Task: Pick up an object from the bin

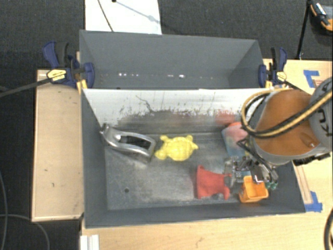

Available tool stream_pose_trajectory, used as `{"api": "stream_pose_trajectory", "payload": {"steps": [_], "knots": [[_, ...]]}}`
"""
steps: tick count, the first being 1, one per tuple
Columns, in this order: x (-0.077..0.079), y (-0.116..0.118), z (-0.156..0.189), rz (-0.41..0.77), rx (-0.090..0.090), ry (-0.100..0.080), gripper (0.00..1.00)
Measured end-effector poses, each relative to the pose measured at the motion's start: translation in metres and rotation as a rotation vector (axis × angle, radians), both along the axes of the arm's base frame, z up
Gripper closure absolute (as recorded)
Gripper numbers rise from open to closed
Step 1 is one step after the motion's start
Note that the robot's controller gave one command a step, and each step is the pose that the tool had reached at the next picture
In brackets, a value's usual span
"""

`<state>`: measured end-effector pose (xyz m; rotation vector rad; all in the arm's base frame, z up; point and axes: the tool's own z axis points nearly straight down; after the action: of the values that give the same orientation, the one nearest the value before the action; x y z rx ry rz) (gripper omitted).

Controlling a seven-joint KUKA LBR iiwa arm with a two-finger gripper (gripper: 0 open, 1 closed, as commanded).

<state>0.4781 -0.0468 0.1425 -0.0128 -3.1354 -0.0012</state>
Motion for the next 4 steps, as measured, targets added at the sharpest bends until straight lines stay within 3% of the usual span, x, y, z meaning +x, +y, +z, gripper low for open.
{"api": "stream_pose_trajectory", "payload": {"steps": [1, 2, 3, 4], "knots": [[0.002, 0.0, 0.004, 0.002, -0.001, -0.009, 0.0], [0.013, -0.051, -0.039, 0.194, 0.0, -0.013, 0.0], [0.011, -0.046, -0.035, 0.232, 0.002, -0.01, 0.0], [0.011, -0.085, -0.032, 0.331, 0.028, -0.013, 0.0]]}}
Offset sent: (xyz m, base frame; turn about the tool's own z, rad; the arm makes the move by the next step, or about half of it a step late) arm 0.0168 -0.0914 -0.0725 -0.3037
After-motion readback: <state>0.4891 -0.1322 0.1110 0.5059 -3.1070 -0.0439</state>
